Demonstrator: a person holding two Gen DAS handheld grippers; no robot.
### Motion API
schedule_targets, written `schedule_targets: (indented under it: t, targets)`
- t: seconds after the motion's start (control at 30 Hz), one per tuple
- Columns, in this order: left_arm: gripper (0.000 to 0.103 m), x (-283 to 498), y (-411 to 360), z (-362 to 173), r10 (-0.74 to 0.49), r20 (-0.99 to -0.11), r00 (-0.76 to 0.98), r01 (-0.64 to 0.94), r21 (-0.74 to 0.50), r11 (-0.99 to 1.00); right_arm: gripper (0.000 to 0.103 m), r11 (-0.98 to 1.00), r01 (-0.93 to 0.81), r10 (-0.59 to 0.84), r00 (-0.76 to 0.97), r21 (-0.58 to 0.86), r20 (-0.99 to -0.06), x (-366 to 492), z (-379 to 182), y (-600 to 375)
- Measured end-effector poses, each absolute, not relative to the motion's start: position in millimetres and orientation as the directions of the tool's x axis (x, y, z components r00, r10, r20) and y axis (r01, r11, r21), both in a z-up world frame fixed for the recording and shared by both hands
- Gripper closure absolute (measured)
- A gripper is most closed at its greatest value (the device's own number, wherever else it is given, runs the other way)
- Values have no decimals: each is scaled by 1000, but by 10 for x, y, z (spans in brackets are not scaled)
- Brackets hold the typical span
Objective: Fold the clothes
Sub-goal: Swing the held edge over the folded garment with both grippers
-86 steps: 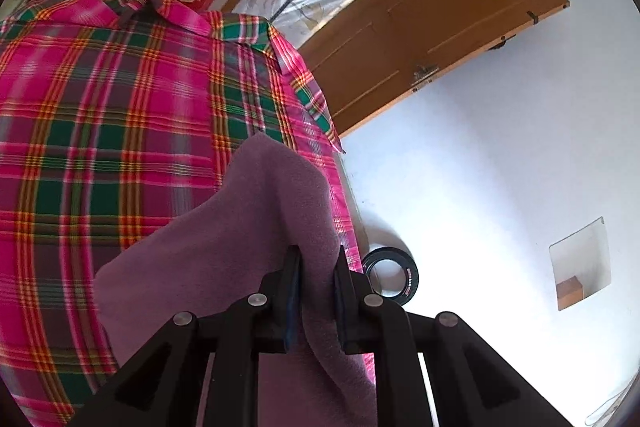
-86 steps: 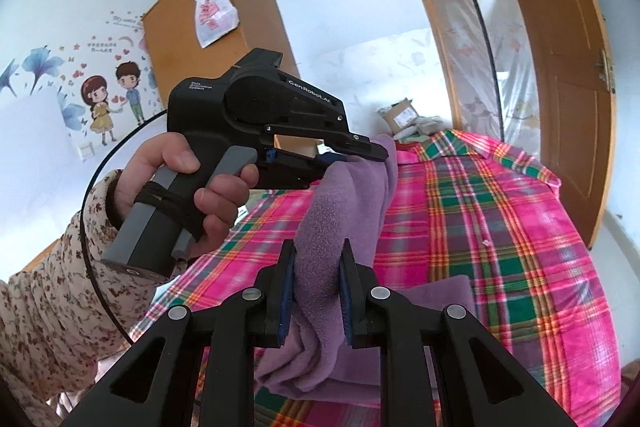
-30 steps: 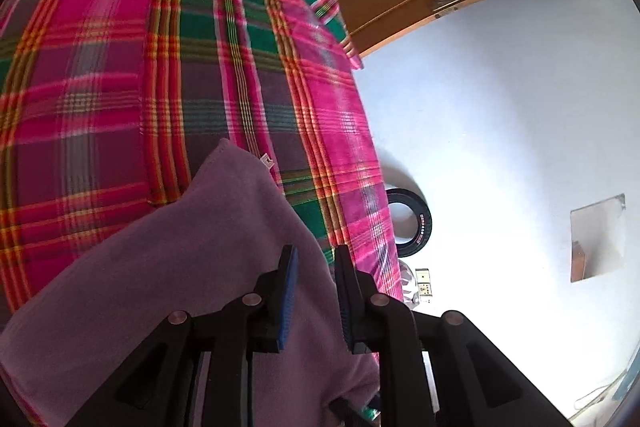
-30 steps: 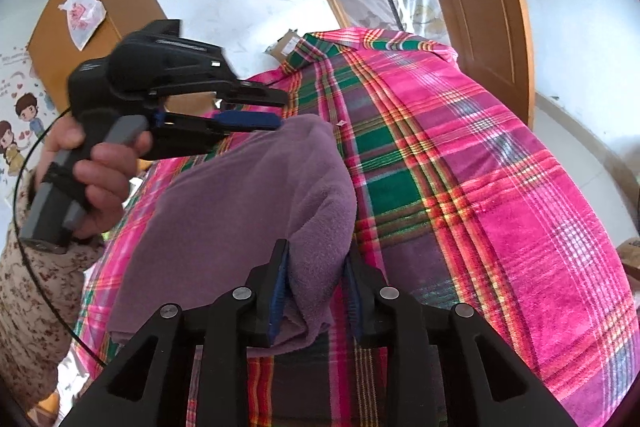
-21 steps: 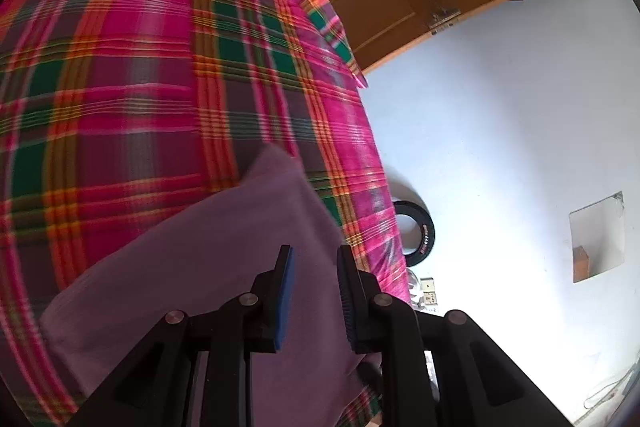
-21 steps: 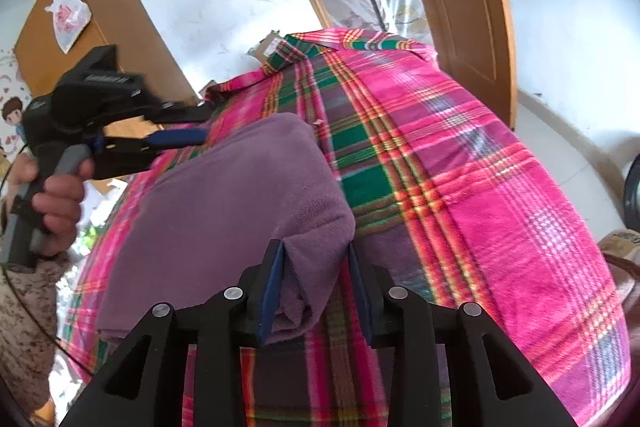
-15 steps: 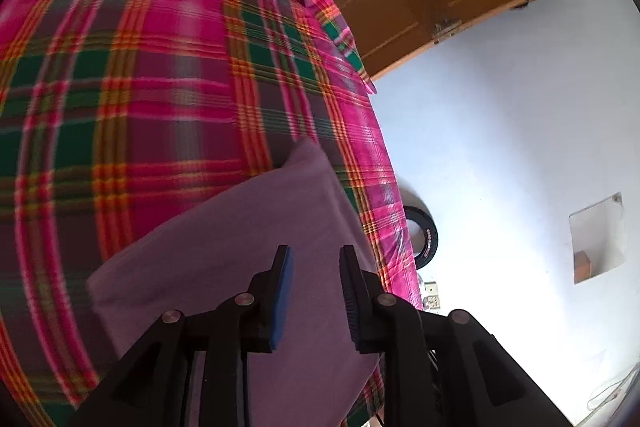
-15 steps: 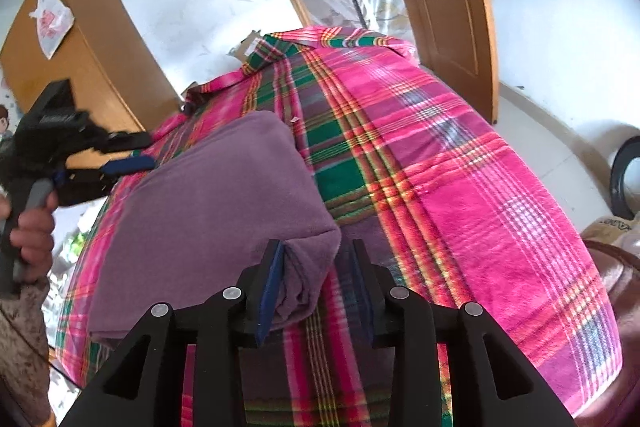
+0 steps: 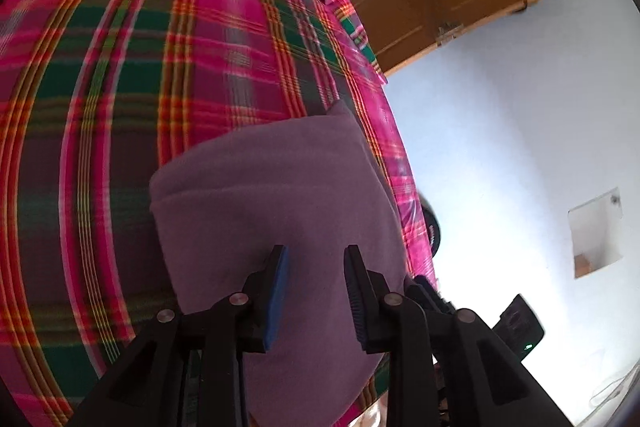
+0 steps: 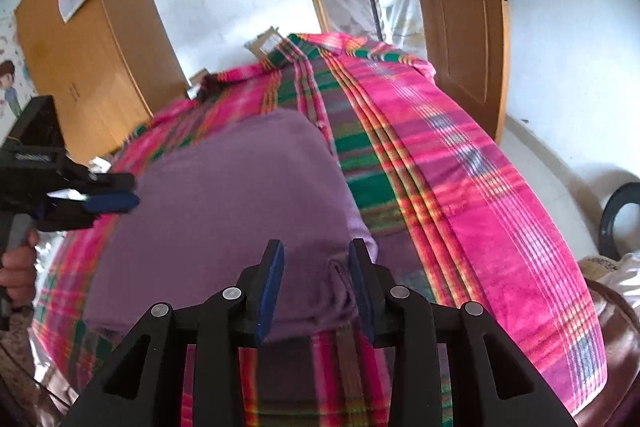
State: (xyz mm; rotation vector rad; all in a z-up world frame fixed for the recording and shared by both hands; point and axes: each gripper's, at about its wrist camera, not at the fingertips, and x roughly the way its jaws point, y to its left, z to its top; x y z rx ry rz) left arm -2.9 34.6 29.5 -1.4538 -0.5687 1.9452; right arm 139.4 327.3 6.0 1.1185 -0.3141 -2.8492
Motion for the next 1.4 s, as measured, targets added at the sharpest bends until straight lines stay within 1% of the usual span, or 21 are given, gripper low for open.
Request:
schedule_targets:
  t: [0.1,0.27,0.37,0.4,0.5,0.67,0.73,0.83,0.93,1.0,1.13,1.2,1.27,1.33,1.4]
  targets:
    - [74,-29,282,282,714,-673,-191,-221,-680,-699,68,-973,-28,-141,-717,230,-683,1481,-25,3379]
    - [74,-43,201,239,718,-671,-187,-210,-686,-696,68,-974,-75,-97,-715,214,-692,1607,-8,3488]
    - [74,-37,151,217,721,-666,-190,-203,-692,-693,68,-975,-104,-52,-756,198,-653,1683,151,3473]
    - [74,-29,134,207,725,-661,-193,-200,-697,-689,68,-977,-94,-49,-778,194,-626,1715,233,3450]
    - [74,-28,94,157,745,-636,-201,-181,-723,-666,68,-980,-19,-101,-814,199,-573,1675,386,3296]
    - [74,80,-66,124,763,-611,-210,-161,-748,-643,68,-986,51,-143,-760,161,-634,1510,200,2986]
    - [74,106,-106,115,766,-609,-206,-161,-751,-640,68,-988,58,-139,-735,143,-664,1466,99,2949]
    - [74,132,-147,95,757,-624,-195,-163,-740,-653,68,-993,56,-111,-721,102,-684,1479,31,2938]
    - [74,159,-201,80,751,-630,-197,-168,-734,-659,68,-995,52,-100,-727,90,-679,1492,103,2902]
    - [74,154,-244,55,754,-628,-192,-162,-738,-655,68,-993,75,-117,-741,92,-661,1512,200,2837]
    - [74,59,-342,12,753,-627,-198,-124,-746,-654,68,-983,166,-177,-752,77,-635,1498,318,2560]
    - [73,-11,-413,-5,746,-629,-217,-96,-747,-658,68,-975,212,-205,-743,66,-637,1475,331,2408]
    - [69,-87,-453,-41,743,-628,-232,-81,-749,-658,68,-966,250,-230,-733,61,-640,1451,331,2280]
    - [69,-204,-502,-124,747,-627,-222,-43,-759,-650,68,-958,280,-253,-722,64,-644,1423,320,2177]
    - [69,-316,-553,-172,759,-608,-233,-5,-779,-627,68,-950,306,-265,-708,54,-655,1419,285,2093]
